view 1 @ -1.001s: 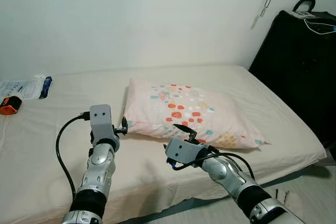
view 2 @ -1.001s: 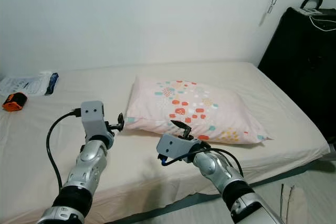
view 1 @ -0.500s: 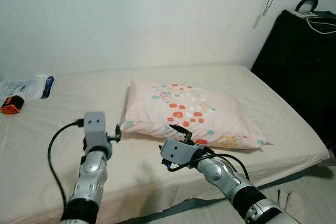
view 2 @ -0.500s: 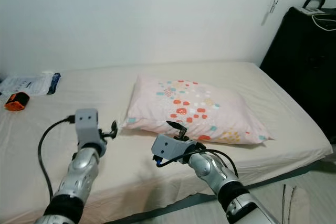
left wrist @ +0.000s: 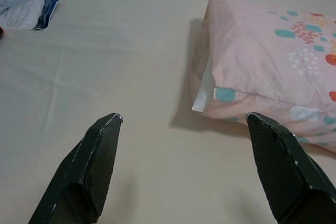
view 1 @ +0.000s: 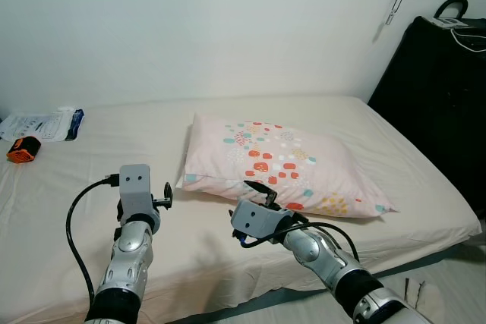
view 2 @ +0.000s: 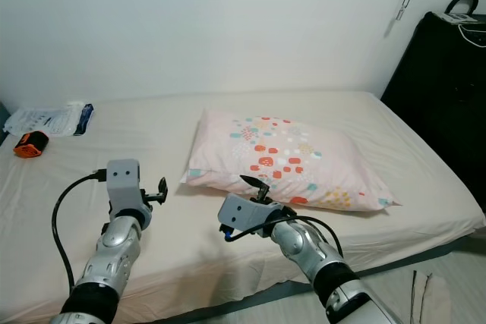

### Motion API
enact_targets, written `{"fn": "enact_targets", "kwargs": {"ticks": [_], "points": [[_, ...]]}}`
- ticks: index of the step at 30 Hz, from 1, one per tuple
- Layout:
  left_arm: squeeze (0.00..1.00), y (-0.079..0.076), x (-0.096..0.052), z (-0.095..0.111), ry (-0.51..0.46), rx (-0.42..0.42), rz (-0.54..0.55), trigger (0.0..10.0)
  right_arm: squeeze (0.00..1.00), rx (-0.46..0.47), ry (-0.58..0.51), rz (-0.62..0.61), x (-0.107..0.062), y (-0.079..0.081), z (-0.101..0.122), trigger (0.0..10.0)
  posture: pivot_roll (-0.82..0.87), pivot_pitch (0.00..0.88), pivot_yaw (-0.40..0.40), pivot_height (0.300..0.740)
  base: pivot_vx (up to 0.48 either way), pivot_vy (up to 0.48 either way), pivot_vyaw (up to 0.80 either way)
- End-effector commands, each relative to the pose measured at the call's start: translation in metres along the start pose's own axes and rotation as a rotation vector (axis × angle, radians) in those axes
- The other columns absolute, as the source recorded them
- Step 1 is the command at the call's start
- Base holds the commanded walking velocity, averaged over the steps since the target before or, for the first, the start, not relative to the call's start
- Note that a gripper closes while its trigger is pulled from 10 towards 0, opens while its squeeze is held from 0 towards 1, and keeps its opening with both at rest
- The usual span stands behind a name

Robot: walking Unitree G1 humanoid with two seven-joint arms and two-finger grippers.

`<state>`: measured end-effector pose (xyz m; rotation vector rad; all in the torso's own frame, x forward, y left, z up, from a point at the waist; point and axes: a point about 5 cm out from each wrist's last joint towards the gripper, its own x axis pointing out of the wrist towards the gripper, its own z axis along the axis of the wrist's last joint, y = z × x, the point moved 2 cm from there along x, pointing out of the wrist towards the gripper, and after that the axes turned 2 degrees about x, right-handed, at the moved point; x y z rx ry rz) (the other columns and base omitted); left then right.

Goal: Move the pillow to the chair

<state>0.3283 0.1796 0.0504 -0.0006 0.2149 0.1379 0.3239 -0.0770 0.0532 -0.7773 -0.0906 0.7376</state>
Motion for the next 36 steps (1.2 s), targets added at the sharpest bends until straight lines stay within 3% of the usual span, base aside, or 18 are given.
{"fn": "enact_targets", "kwargs": {"ticks": [1, 9, 13, 16, 21, 22, 23, 24, 25, 26, 27, 28, 29, 30, 31, 32, 34, 36], "points": [[0.0, -0.001, -0.001, -0.007, 0.032, 0.019, -0.013, 10.0, 0.0, -0.005, 0.016, 0.001, 0.0, -0.001, -0.002, 10.0, -0.02, 0.0, -0.083, 0.74, 0.0, 0.0, 0.0], [0.0, -0.003, -0.002, -0.01, 0.041, 0.002, -0.007, 10.0, 0.0, -0.001, 0.011, -0.003, 0.0, -0.001, -0.002, 10.0, -0.01, 0.0, -0.09, 0.74, 0.0, 0.0, 0.0], [0.0, 0.0, -0.003, -0.005, 0.008, -0.008, 0.025, 10.0, 0.0, -0.096, -0.006, 0.006, 0.001, 0.002, 0.002, 10.0, 0.0, 0.0, -0.096, 0.74, 0.0, 0.0, 0.0], [0.0, 0.002, -0.005, -0.007, 0.015, -0.013, 0.032, 10.0, 0.0, 0.02, -0.002, 0.017, 0.0, 0.003, 0.0, 10.0, 0.0, 0.0, -0.098, 0.74, 0.0, 0.0, 0.0], [0.0, 0.001, -0.008, -0.013, 0.036, -0.001, 0.02, 10.0, 0.0, 0.022, -0.019, 0.013, -0.003, 0.005, 0.0, 10.0, 0.01, 0.0, -0.098, 0.74, 0.0, 0.0, 0.0], [0.0, 0.0, -0.007, -0.013, 0.036, 0.006, 0.013, 10.0, 0.0, 0.107, 0.011, 0.014, -0.002, 0.004, -0.004, 10.0, 0.01, 0.0, -0.104, 0.74, 0.0, 0.0, 0.0], [0.0, 0.0, -0.007, -0.013, 0.036, 0.006, 0.013, 10.0, 0.0, 0.107, 0.011, 0.014, -0.002, 0.004, -0.004, 10.0, 0.01, 0.0, -0.104, 0.74, 0.0, 0.0, 0.0], [0.0, 0.001, -0.007, -0.015, 0.043, 0.022, 0.009, 10.0, 0.0, 0.469, 0.112, -0.016, 0.002, -0.002, -0.017, 10.0, 0.0, 0.0, -0.121, 0.74, 0.0, 0.0, 0.0], [0.0, 0.001, -0.007, -0.015, 0.043, 0.022, 0.009, 10.0, 0.0, 0.469, 0.112, -0.016, 0.002, -0.002, -0.017, 10.0, 0.0, 0.0, -0.121, 0.74, 0.0, 0.0, 0.0], [0.0, 0.001, -0.007, -0.014, 0.039, 0.04, 0.009, 10.0, 0.0, 0.659, 0.144, -0.038, 0.002, -0.002, -0.023, 10.0, 0.0, 0.0, -0.121, 0.74, 0.0, 0.0, 0.0], [0.0, 0.001, -0.007, -0.014, 0.039, 0.04, 0.009, 10.0, 0.0, 0.659, 0.144, -0.038, 0.002, -0.002, -0.023, 10.0, 0.0, 0.0, -0.121, 0.74, 0.0, 0.0, 0.0], [0.0, 0.002, -0.007, -0.014, 0.041, 0.04, 0.015, 10.0, 0.0, 0.829, 0.152, -0.082, 0.001, -0.006, -0.028, 10.0, 0.01, 0.0, -0.112, 0.74, 0.0, 0.0, 0.0], [0.0, 0.002, -0.007, -0.014, 0.041, 0.04, 0.015, 10.0, 0.0, 0.829, 0.152, -0.082, 0.001, -0.006, -0.028, 10.0, 0.01, 0.0, -0.112, 0.74, 0.0, 0.0, 0.0], [0.0, 0.003, -0.008, -0.014, 0.042, 0.038, 0.019, 10.0, 0.0, 0.921, 0.151, -0.112, 0.001, -0.008, -0.031, 10.0, 0.01, 0.0, -0.112, 0.74, 0.0, 0.0, 0.0], [0.0, 0.001, -0.01, -0.023, 0.071, 0.046, 0.007, 10.0, 0.0, 0.946, 0.255, -0.212, -0.004, -0.011, -0.045, 10.0, 0.01, 0.0, -0.111, 0.74, 0.0, 0.0, 0.0], [0.0, 0.001, -0.01, -0.023, 0.071, 0.046, 0.007, 10.0, 0.0, 0.946, 0.255, -0.212, -0.004, -0.011, -0.045, 10.0, 0.01, 0.0, -0.111, 0.74, 0.0, 0.0, 0.0], [0.0, 0.002, -0.015, -0.029, 0.076, 0.06, 0.018, 10.0, 0.0, 0.856, 0.337, -0.353, -0.013, -0.018, -0.057, 10.0, 0.01, 0.0, -0.103, 0.74, 0.0, 0.0, 0.0], [0.0, 0.003, -0.016, -0.03, 0.075, 0.055, 0.027, 10.0, 0.0, 0.839, 0.355, -0.384, -0.016, -0.019, -0.06, 10.0, 0.01, 0.0, -0.103, 0.74, 0.0, 0.0, 0.0]]}}
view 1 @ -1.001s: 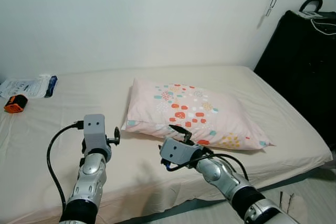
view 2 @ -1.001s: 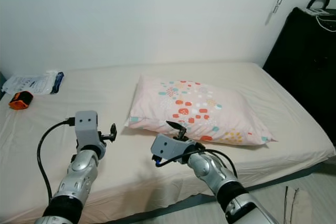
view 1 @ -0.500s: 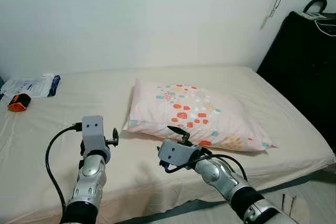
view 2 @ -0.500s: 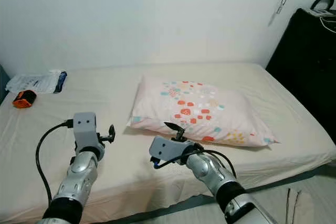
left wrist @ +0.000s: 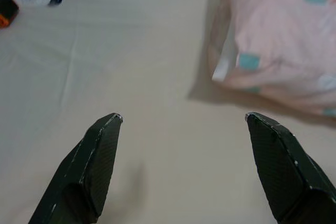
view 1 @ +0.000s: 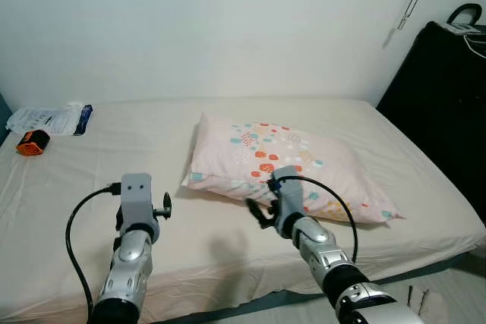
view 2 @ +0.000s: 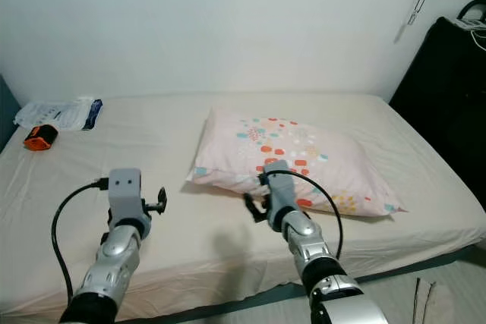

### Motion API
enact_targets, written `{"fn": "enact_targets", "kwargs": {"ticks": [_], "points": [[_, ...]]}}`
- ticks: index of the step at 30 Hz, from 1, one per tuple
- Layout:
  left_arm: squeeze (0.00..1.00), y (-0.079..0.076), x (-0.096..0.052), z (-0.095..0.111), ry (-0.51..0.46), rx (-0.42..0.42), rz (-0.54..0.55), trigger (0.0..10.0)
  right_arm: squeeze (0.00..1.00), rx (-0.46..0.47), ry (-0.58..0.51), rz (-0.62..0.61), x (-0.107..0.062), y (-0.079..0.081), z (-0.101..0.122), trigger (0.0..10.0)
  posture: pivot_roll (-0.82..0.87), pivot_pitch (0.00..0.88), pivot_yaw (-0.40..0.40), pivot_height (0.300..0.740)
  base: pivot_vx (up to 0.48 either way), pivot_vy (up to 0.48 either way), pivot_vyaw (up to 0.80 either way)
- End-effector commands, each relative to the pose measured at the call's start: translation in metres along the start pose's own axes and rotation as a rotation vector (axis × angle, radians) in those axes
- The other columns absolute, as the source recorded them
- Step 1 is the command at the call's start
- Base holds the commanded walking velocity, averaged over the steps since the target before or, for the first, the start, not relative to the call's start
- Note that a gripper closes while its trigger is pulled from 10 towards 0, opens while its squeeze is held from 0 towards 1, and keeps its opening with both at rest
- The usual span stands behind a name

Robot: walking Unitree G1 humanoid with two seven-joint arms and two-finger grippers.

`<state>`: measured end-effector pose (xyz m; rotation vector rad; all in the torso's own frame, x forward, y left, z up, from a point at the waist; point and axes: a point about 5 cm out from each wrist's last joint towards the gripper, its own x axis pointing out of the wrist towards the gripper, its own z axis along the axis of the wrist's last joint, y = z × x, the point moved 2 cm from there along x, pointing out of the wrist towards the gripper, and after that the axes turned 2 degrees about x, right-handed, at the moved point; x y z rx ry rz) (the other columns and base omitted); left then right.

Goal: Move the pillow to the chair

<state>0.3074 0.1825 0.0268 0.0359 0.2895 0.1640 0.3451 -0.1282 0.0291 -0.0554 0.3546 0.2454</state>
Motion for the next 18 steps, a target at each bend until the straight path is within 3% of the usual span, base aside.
{"fn": "enact_targets", "kwargs": {"ticks": [1, 3, 5, 7, 9, 14, 18], "points": [[0.0, -0.002, -0.001, -0.003, 0.002, 0.016, 0.002, 10.0, 0.0, -0.072, 0.024, -0.072, -0.003, -0.008, -0.007, 10.0, 0.01, 0.0, -0.101, 0.74, 0.0, 0.0, 0.0], [0.0, -0.001, -0.002, -0.004, -0.003, 0.025, 0.002, 10.0, 0.0, -0.04, 0.046, -0.115, -0.005, -0.016, -0.011, 10.0, 0.01, 0.0, -0.103, 0.74, 0.0, 0.0, 0.0], [0.0, 0.0, -0.004, -0.007, -0.008, 0.041, -0.001, 10.0, 0.0, 0.136, 0.082, -0.129, -0.008, -0.022, -0.018, 10.0, 0.0, 0.0, -0.102, 0.74, 0.0, 0.0, 0.0], [0.0, 0.005, -0.005, -0.011, -0.002, 0.061, 0.018, 10.0, 0.0, 0.316, 0.124, -0.02, -0.011, -0.012, -0.029, 10.0, 0.0, 0.0, -0.092, 0.74, 0.0, 0.0, 0.0], [0.0, 0.008, -0.006, -0.012, 0.0, 0.06, 0.03, 10.0, 0.0, 0.355, 0.122, -0.001, -0.013, -0.01, -0.031, 10.0, -0.01, 0.0, -0.084, 0.74, 0.0, 0.0, 0.0], [0.0, 0.019, -0.006, -0.015, 0.018, 0.06, 0.079, 10.0, 0.0, 0.274, 0.039, -0.078, -0.02, -0.022, -0.029, 10.0, -0.02, 0.0, -0.06, 0.74, 0.0, 0.0, 0.0], [0.0, 0.013, -0.003, -0.015, 0.025, 0.052, 0.054, 10.0, 0.0, 0.252, 0.027, -0.14, -0.015, -0.03, -0.02, 10.0, -0.03, 0.0, -0.059, 0.74, 0.0, 0.0, 0.0]]}}
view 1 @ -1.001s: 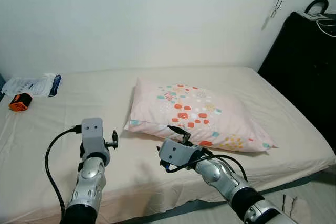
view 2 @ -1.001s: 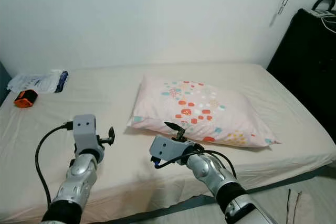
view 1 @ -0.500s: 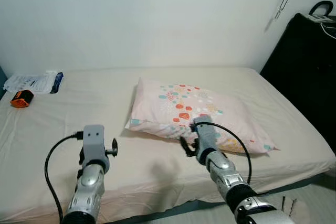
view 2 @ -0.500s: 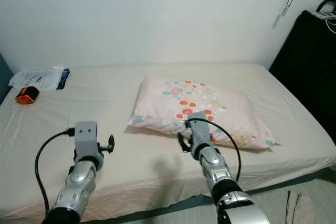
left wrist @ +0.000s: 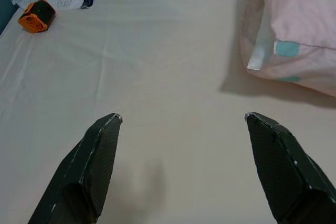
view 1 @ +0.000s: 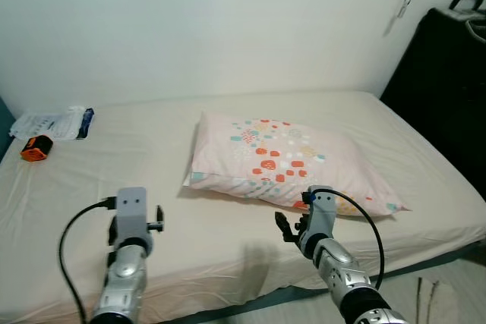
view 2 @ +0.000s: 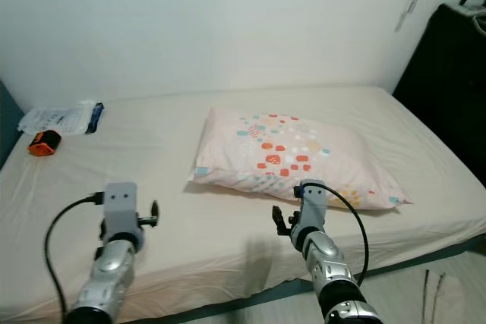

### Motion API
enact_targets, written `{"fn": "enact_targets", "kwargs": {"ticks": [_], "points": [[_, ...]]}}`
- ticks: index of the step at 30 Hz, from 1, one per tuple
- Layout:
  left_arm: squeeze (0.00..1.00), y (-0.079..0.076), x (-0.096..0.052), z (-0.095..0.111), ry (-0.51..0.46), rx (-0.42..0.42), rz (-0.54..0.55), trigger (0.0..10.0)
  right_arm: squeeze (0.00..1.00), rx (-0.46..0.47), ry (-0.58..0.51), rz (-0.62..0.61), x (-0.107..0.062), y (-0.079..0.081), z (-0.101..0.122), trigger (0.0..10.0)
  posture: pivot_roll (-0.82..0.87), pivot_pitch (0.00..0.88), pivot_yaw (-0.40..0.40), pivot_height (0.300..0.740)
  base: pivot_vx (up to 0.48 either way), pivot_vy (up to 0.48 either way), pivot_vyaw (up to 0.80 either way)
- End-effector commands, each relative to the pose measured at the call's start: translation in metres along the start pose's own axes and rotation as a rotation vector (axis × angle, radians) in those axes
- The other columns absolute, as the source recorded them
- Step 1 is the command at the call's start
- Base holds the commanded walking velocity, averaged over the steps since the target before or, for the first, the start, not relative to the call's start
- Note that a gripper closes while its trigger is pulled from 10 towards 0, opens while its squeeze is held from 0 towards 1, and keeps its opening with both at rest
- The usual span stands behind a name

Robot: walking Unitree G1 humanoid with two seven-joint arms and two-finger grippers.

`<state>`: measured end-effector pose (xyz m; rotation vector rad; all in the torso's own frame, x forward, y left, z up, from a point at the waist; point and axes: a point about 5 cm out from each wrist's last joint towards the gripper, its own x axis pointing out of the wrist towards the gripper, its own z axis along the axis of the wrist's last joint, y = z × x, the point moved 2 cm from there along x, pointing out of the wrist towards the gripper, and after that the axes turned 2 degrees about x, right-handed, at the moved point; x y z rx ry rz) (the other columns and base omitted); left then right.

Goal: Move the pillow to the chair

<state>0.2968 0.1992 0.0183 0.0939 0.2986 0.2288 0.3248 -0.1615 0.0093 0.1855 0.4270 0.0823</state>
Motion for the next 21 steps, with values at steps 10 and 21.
{"fn": "enact_targets", "kwargs": {"ticks": [10, 21], "points": [[0.0, -0.021, 0.01, 0.017, -0.023, -0.007, -0.105, 10.0, 0.0, 0.051, -0.255, -0.171, 0.015, -0.022, 0.094, 10.0, -0.03, 0.0, -0.054, 0.74, 0.0, 0.0, 0.0], [0.0, -0.031, 0.008, 0.001, 0.048, 0.033, -0.127, 10.0, 0.0, 0.077, -0.137, 0.126, 0.015, 0.028, 0.047, 10.0, -0.07, 0.0, -0.048, 0.74, 0.0, 0.0, 0.0]]}}
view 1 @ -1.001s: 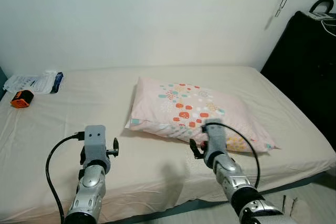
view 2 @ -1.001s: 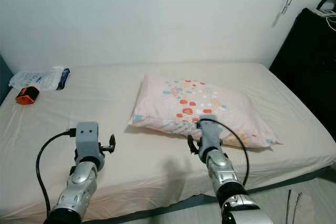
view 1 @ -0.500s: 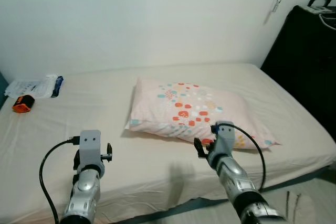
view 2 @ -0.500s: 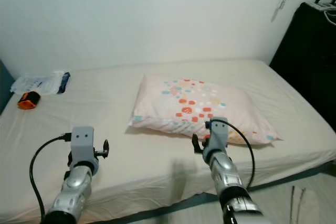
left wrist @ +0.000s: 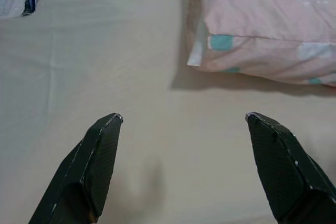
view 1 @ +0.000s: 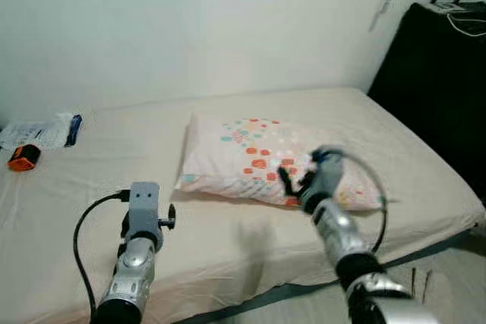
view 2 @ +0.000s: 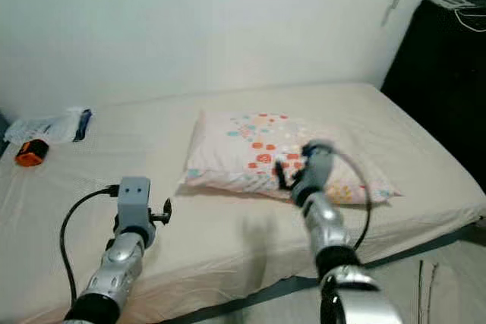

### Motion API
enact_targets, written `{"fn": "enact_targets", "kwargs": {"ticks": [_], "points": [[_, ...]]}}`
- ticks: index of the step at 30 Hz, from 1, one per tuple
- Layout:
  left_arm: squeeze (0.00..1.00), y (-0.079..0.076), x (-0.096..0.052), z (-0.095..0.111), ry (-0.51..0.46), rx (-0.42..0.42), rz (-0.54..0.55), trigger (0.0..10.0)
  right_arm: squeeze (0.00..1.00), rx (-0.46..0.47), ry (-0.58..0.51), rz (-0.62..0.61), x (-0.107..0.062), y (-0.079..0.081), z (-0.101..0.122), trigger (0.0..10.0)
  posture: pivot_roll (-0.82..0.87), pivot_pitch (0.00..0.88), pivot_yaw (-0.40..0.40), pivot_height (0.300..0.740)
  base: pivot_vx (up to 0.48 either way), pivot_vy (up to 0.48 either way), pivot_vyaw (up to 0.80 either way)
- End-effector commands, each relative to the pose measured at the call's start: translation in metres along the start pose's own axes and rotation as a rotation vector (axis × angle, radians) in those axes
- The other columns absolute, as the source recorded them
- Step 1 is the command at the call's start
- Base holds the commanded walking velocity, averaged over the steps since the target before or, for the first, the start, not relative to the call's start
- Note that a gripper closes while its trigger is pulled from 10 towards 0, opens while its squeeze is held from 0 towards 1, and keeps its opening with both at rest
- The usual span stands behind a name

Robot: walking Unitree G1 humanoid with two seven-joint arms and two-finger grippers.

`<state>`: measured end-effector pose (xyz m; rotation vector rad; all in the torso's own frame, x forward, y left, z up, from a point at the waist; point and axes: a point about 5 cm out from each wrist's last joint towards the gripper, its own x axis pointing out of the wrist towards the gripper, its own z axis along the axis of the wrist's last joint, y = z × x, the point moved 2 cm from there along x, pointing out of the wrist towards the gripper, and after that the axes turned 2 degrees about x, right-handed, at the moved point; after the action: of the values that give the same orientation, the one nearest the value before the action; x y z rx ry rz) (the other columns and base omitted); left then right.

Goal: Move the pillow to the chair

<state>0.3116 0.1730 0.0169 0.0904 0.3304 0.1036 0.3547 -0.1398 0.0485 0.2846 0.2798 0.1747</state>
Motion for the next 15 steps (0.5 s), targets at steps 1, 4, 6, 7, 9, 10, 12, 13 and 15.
{"fn": "enact_targets", "kwargs": {"ticks": [1, 4, 6, 7, 9, 10, 12, 13, 15], "points": [[0.0, -0.003, 0.001, -0.004, 0.024, 0.007, -0.001, 10.0, 0.0, 0.008, 0.021, -0.006, 0.002, 0.001, -0.001, 10.0, -0.07, 0.0, -0.048, 0.74, 0.0, 0.0, 0.0], [0.0, 0.0, 0.001, -0.004, 0.021, 0.004, 0.006, 10.0, 0.0, 0.029, 0.042, -0.018, 0.003, 0.002, -0.004, 10.0, -0.06, 0.0, -0.059, 0.74, 0.0, 0.0, 0.0], [0.0, 0.0, 0.001, -0.004, 0.021, 0.004, 0.006, 10.0, 0.0, 0.029, 0.042, -0.018, 0.003, 0.002, -0.004, 10.0, -0.06, 0.0, -0.059, 0.74, 0.0, 0.0, 0.0], [0.0, 0.003, 0.001, -0.004, 0.02, -0.003, 0.018, 10.0, 0.0, 0.016, 0.037, -0.033, 0.004, 0.001, -0.003, 10.0, -0.06, 0.0, -0.056, 0.74, 0.0, 0.0, 0.0], [0.0, 0.002, 0.001, -0.005, 0.031, 0.003, 0.02, 10.0, 0.0, -0.068, 0.023, -0.056, 0.005, 0.001, 0.0, 10.0, -0.05, 0.0, -0.047, 0.74, 0.0, 0.0, 0.0], [0.0, 0.002, 0.001, -0.005, 0.031, 0.003, 0.02, 10.0, 0.0, -0.068, 0.023, -0.056, 0.005, 0.001, 0.0, 10.0, -0.05, 0.0, -0.047, 0.74, 0.0, 0.0, 0.0], [0.0, 0.001, 0.0, -0.006, 0.03, 0.028, 0.011, 10.0, 0.0, -0.135, 0.038, -0.045, 0.005, 0.002, -0.002, 10.0, -0.05, 0.0, -0.048, 0.74, 0.0, 0.0, 0.0], [0.0, 0.0, 0.0, -0.009, 0.037, 0.056, -0.001, 10.0, 0.0, -0.219, 0.115, -0.017, 0.002, 0.002, -0.014, 10.0, -0.03, 0.0, -0.057, 0.74, 0.0, 0.0, 0.0], [0.0, 0.001, -0.002, -0.014, 0.05, 0.065, 0.0, 10.0, 0.0, -0.239, 0.185, 0.003, -0.005, -0.003, -0.03, 10.0, -0.01, 0.0, -0.061, 0.74, 0.0, 0.0, 0.0]]}}
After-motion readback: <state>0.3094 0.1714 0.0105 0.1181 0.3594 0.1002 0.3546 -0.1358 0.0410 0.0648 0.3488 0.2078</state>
